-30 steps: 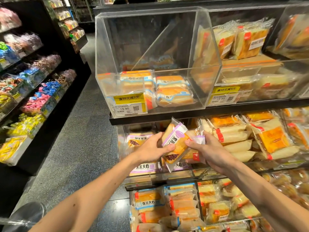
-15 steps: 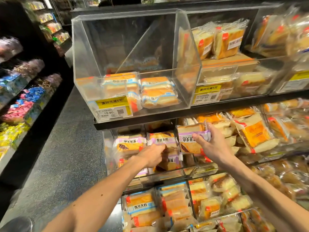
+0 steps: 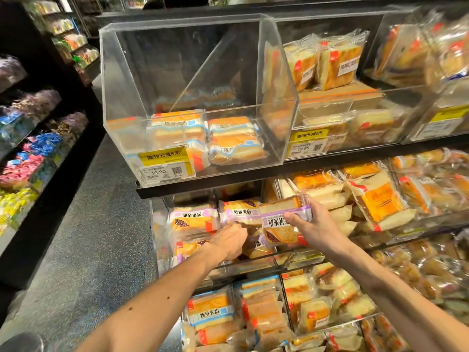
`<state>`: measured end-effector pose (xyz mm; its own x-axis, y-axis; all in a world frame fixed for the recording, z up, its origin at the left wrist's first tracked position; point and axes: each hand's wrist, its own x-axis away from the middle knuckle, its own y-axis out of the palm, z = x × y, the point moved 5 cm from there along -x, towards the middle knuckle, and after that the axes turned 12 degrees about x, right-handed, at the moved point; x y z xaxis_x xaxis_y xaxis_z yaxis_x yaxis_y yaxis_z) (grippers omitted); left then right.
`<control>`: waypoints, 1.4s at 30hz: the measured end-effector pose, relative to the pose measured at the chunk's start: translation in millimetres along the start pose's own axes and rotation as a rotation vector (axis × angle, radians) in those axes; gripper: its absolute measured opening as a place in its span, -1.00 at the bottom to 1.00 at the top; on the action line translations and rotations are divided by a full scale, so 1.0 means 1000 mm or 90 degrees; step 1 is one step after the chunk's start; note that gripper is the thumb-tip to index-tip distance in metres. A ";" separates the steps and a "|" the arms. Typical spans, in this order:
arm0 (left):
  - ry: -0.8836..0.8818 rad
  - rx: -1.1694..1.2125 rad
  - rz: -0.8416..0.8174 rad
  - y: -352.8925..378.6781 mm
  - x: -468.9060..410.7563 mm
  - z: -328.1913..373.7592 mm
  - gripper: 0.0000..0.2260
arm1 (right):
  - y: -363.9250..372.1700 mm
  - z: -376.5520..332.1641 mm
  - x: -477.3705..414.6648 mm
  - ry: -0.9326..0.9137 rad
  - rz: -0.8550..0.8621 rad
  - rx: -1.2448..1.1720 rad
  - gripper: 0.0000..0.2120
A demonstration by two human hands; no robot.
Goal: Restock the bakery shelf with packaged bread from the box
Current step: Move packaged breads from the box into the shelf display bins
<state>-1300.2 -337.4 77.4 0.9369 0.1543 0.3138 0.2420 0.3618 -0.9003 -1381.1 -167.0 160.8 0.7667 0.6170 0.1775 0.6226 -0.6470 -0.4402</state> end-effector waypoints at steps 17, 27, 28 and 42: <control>-0.136 0.474 0.256 -0.097 0.089 -0.048 -0.76 | 0.081 -0.024 -0.015 0.091 -0.219 -0.091 -0.76; -0.257 -0.211 0.081 -0.070 0.101 -0.068 -0.61 | 0.151 -0.023 -0.038 0.042 -0.169 0.241 -0.54; -0.261 -0.259 0.071 -0.066 0.100 -0.070 -0.64 | 0.155 -0.024 -0.039 0.039 -0.170 0.247 -0.49; -0.091 -0.462 -0.034 -0.023 0.093 -0.090 -0.76 | 0.187 -0.011 -0.041 0.101 -0.173 0.400 -0.68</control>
<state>-1196.2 -414.1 99.9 0.8890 0.2902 0.3543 0.4388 -0.3184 -0.8403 -1294.4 -318.6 81.3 0.6402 0.6160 0.4590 0.6240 -0.0686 -0.7784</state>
